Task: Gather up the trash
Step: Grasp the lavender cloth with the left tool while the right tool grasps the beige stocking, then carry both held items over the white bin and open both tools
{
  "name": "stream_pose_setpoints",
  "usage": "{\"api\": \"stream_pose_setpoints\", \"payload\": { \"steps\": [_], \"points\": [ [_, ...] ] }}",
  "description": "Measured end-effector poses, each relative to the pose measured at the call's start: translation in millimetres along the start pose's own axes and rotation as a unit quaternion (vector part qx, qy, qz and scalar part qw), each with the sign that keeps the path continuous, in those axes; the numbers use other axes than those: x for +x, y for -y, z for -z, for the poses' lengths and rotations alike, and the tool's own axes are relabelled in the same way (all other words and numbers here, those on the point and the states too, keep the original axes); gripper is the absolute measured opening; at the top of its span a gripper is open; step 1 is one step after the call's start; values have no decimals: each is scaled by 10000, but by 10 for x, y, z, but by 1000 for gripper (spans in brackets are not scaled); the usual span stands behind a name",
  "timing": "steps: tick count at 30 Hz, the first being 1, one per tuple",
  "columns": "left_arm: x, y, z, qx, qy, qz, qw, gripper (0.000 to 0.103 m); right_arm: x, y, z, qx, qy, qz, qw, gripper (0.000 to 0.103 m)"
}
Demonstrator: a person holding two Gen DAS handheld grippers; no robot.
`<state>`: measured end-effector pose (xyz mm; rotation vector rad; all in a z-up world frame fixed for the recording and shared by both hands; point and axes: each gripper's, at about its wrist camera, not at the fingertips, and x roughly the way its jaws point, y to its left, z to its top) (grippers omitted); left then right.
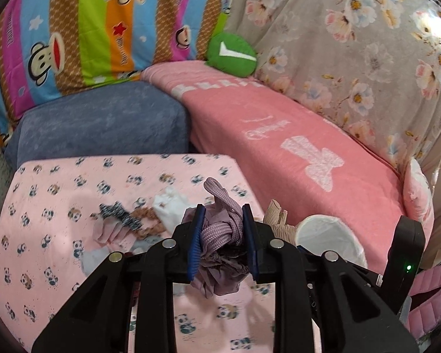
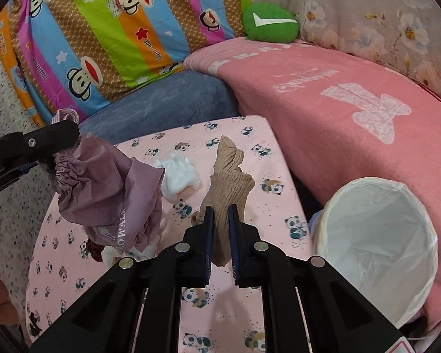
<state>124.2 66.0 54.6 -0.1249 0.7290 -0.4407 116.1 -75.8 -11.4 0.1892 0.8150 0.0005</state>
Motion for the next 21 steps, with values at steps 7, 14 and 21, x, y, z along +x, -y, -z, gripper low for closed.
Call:
{"api": "stream_pose_setpoints", "payload": {
  "steps": [7,14,21],
  "points": [
    [-18,527,-37,275,78,408,9988,25,-430,508,37,354,288,387,9982,11],
    [96,1117,35,628,-28,805,9948,25,-740,1093,214,817,372,776,9929,11],
    [218,1581,157,895,-172,1133,9894,25,-886,1516,417,1077,338,1084,9877,11]
  ]
}}
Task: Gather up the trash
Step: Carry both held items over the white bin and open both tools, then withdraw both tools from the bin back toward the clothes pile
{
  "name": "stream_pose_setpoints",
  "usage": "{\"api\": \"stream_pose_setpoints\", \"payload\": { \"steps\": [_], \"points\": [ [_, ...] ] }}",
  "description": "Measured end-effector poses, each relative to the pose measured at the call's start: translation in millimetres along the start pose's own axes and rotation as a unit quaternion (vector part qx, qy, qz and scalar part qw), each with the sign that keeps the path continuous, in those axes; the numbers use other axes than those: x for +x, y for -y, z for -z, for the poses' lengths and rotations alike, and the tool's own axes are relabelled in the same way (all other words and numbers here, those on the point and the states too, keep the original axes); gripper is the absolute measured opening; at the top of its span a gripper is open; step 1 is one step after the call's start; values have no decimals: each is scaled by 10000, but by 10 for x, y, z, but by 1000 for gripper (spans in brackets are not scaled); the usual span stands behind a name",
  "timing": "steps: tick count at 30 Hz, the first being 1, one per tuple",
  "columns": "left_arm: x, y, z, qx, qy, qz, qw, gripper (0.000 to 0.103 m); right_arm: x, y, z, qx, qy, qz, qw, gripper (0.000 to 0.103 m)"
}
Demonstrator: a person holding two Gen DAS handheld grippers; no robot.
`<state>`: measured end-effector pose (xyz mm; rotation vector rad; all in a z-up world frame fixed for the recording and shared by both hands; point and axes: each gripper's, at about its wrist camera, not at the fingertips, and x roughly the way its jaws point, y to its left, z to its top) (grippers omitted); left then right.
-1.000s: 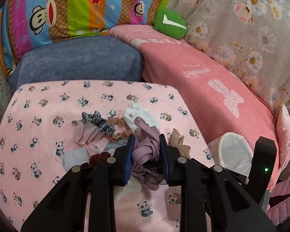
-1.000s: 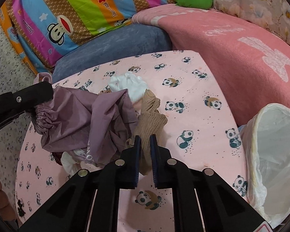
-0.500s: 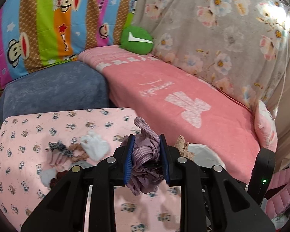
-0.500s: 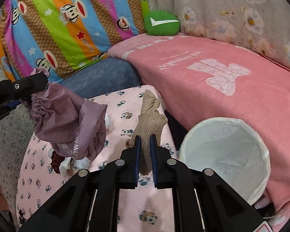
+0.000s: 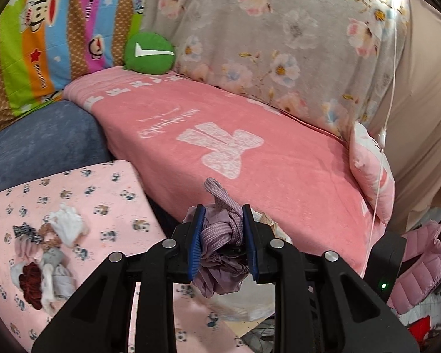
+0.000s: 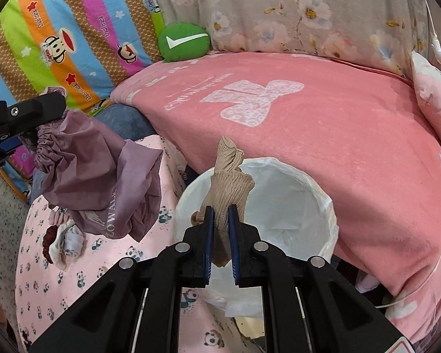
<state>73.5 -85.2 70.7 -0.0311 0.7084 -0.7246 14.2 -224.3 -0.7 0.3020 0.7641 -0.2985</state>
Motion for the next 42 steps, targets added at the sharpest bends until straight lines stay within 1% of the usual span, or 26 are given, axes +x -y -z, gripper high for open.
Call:
{"api": "stream_pose_setpoints", "payload": {
  "steps": [6,13,15,16,17,18,19,20,21,23,24,25,27,32,36,42],
  "points": [
    [202,274,23,173,-191,145,9996,25,26,247,54,159,-55,134,9998,11],
    [416,372,44,111,-359,336,9987,27,70,391,90,267,-100,207,9994,12],
    [460,397,53,139,-388,340,9986,28,80,409,91,286,-108,217,9993,12],
    [468,403,60,148,-389,325,9986,34,87,419,93,298,-116,224,9992,12],
    [474,410,67,133,-380,287,9988,48,93,430,92,306,-119,225,9992,12],
    [470,412,70,108,-345,248,9990,56,96,433,94,310,-119,226,9992,12],
    [450,405,76,71,-277,155,9995,73,102,440,92,309,-117,232,9992,13],
    [422,400,80,52,-194,87,9998,81,103,429,94,303,-119,240,9992,14],
    [401,397,79,60,-130,37,9999,82,104,429,98,302,-107,252,9992,15],
    [391,375,73,82,-148,-20,9999,83,89,412,96,290,-44,283,9992,15],
    [392,354,73,70,-161,-63,9998,83,87,400,88,276,-31,287,9992,17],
    [391,334,75,60,-160,-115,9998,83,82,396,85,273,-14,289,9992,22],
    [371,282,87,23,-145,-183,9997,83,62,380,75,270,41,283,9992,29],
    [323,152,113,-96,-128,-320,9994,83,11,290,41,208,109,223,9995,31],
    [250,27,146,-226,-96,-418,9988,83,-23,189,30,141,139,158,9997,37],
    [138,-201,204,-452,-47,-629,9970,83,-46,-54,35,-59,129,-6,9999,41]
  ]
}}
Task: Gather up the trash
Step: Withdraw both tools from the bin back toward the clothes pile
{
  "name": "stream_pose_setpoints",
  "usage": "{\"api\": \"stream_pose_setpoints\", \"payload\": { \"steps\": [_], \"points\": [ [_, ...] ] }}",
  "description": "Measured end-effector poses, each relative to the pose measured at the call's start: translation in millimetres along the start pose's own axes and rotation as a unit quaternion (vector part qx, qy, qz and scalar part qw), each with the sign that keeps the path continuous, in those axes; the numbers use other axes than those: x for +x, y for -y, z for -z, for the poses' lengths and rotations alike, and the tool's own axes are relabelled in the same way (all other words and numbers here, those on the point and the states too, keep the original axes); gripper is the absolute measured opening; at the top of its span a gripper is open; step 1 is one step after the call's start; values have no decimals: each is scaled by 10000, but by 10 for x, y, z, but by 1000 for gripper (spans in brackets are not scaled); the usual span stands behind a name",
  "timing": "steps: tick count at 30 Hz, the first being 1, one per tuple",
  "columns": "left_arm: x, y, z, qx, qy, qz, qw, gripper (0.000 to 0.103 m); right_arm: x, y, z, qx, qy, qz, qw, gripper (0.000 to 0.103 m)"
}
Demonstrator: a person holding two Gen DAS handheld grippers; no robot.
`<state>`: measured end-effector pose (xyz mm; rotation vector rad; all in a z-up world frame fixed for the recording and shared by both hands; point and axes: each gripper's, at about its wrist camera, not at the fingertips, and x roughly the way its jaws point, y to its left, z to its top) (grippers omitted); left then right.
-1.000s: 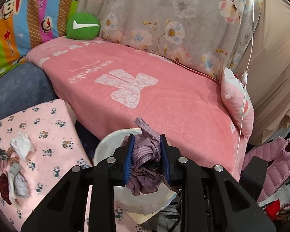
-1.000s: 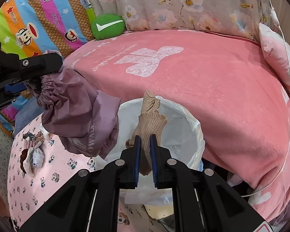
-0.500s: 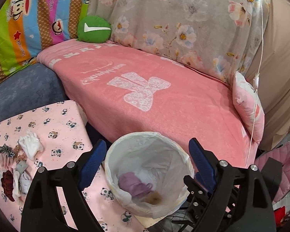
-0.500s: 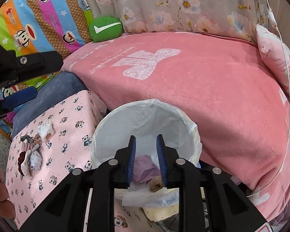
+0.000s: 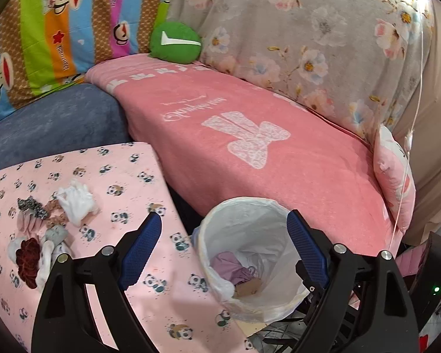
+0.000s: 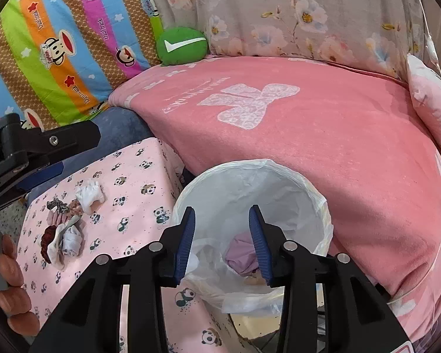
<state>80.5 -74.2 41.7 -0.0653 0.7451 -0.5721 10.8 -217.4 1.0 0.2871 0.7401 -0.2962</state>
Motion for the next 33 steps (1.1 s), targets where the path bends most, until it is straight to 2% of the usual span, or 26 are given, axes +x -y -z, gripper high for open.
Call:
{"api": "stream_pose_setpoints", "payload": {
  "steps": [16,27,33],
  "points": [
    [-222,-825,221,-497,-36,-901,9947,83,87,-829,137,-631,-230,-536,9963,46],
    [-342,-1460,446,-819,-182,-1522,9848,83,208,-1493,322,-1110,-472,-886,9887,47],
    [-356,-1884,639,-1170,-401,-1717,9774,83,300,-1852,444,-1325,-626,-1094,9831,47]
  ]
}}
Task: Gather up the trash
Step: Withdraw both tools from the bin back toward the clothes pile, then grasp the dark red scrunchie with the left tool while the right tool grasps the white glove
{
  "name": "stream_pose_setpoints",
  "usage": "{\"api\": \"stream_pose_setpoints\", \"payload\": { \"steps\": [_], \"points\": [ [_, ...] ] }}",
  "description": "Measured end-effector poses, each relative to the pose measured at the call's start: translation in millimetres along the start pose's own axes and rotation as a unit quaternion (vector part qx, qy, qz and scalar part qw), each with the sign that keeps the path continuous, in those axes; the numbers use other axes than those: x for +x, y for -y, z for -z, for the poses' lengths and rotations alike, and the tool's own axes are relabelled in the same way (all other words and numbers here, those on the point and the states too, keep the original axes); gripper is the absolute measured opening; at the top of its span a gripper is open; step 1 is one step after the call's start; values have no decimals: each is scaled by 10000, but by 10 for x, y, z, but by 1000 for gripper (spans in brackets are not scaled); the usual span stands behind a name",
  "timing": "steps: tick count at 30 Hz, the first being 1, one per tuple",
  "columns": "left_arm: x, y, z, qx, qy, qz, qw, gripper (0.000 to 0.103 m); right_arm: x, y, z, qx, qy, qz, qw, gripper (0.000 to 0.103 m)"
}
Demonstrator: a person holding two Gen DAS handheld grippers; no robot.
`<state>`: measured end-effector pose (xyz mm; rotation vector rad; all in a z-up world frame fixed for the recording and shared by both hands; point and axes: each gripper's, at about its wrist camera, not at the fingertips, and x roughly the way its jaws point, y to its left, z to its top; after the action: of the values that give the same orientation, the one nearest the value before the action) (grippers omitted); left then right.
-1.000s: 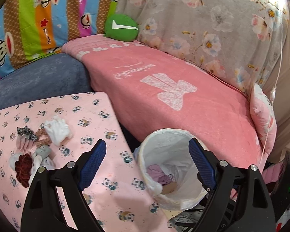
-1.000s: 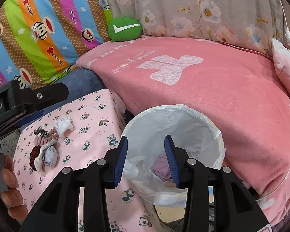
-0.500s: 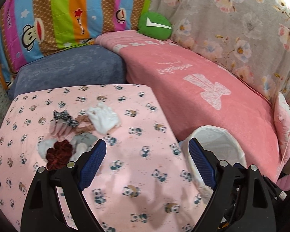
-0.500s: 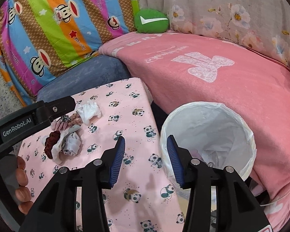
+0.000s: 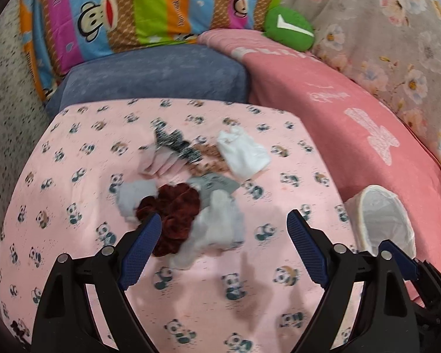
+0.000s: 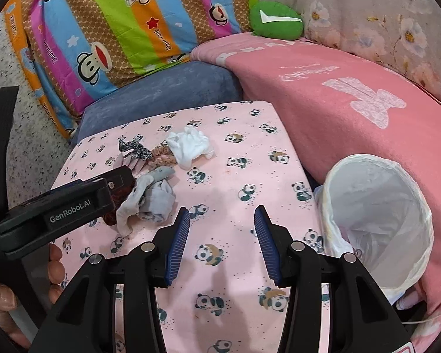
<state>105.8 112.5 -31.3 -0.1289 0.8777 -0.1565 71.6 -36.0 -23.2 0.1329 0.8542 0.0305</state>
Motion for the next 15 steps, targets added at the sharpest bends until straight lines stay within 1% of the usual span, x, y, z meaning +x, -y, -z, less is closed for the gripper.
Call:
{"api": "stream_pose_setpoints", "payload": {
  "steps": [2,7,9,11,15],
  "points": [
    [55,-125,38,-78,-95,-67,9999,83,61,-110,9,-62,-47,-73,9999,47],
    [163,-363,82,-273,-308,-25,9991,82,244,-355,42,-159,-215,-240,9994,47],
    [206,-417,80,-268,-369,28,9990,78,305,-437,50,-209,-272,-274,9990,47],
    [262,-463,80,-289,-457,104,9985,71,365,-505,52,-253,-320,-292,9987,47],
    [380,-566,82,-407,-655,354,9964,63,476,-628,44,-312,-395,-340,9982,47]
  ]
}}
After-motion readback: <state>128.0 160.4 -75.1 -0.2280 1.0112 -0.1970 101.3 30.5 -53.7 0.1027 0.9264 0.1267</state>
